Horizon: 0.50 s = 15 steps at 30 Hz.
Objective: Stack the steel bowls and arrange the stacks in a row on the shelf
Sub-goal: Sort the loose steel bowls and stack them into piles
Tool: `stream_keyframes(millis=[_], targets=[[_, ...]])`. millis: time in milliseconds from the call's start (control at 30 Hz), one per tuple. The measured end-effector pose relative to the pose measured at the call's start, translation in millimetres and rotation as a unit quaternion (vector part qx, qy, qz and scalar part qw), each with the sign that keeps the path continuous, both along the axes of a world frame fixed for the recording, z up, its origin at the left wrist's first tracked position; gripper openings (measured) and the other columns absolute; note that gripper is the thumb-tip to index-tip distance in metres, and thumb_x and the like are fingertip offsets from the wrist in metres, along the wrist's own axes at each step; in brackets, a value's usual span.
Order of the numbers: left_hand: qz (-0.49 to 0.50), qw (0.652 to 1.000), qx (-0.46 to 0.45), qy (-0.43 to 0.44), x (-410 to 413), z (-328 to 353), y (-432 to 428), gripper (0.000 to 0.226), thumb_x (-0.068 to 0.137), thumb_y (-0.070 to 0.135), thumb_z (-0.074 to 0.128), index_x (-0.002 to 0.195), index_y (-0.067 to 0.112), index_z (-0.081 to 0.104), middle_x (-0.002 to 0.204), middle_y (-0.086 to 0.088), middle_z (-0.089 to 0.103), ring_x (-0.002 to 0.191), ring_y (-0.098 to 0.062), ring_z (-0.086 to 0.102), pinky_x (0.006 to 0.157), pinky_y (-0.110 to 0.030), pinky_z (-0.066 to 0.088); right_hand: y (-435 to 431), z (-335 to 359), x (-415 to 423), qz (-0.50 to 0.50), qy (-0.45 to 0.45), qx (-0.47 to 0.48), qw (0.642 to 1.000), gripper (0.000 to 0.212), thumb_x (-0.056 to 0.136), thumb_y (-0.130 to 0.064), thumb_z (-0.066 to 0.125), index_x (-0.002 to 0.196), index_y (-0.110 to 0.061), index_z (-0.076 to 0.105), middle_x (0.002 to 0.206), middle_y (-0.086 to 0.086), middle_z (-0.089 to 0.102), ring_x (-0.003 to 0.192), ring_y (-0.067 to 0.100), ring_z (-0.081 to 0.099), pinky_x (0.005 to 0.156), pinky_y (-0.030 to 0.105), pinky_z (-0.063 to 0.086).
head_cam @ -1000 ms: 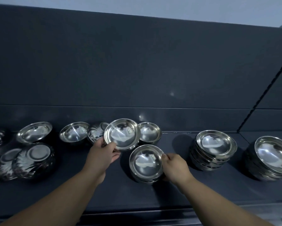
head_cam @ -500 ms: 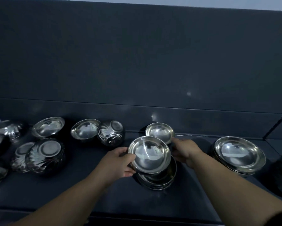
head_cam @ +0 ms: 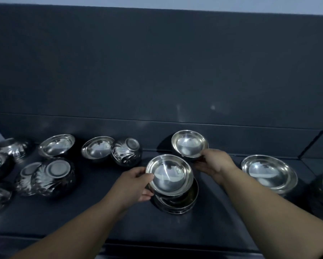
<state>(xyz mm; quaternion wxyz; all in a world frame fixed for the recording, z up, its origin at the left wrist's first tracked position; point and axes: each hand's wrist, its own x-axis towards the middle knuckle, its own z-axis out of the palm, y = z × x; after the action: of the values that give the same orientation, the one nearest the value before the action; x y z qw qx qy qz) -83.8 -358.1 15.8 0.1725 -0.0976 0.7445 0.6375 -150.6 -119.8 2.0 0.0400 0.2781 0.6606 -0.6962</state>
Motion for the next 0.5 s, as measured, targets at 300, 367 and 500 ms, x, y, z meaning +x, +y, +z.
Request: stream_keyframes(millis=[300, 367, 500], targets=[[-0.029, 0.998, -0.056, 0.011, 1, -1, 6, 0.013, 0.091, 0.024, 0.060, 0.103, 0.021, 0.063, 0.098, -0.017, 0.072, 0.080, -0.027, 0.070, 0.073, -0.034, 0.059, 3, 73, 72, 0.038, 0.089, -0.030, 0.995, 0.014, 0.091, -0.001, 0.050, 0.093, -0.003, 0.064, 0.055, 0.007, 0.065, 0.053, 0.020, 0.060, 0.051, 0.026, 0.053], [-0.026, 0.998, -0.058, 0.013, 1, -2, 8, 0.012, 0.092, 0.022, 0.059, 0.102, 0.018, 0.063, 0.098, -0.018, 0.071, 0.076, -0.026, 0.066, 0.069, -0.032, 0.057, 2, 74, 84, 0.044, 0.078, -0.023, 0.996, 0.014, 0.090, -0.001, 0.050, 0.090, -0.004, 0.064, 0.055, 0.007, 0.065, 0.053, 0.020, 0.059, 0.054, 0.026, 0.052], [-0.013, 0.998, -0.055, 0.013, -1, -8, 11, 0.001, 0.093, 0.020, 0.059, 0.092, 0.019, 0.060, 0.085, -0.010, 0.067, 0.066, -0.021, 0.062, 0.061, -0.029, 0.055, 0, 63, 97, 0.046, 0.051, -0.016, 0.998, 0.018, 0.090, -0.002, 0.049, 0.098, -0.002, 0.065, 0.060, 0.010, 0.067, 0.052, 0.019, 0.060, 0.052, 0.026, 0.053]])
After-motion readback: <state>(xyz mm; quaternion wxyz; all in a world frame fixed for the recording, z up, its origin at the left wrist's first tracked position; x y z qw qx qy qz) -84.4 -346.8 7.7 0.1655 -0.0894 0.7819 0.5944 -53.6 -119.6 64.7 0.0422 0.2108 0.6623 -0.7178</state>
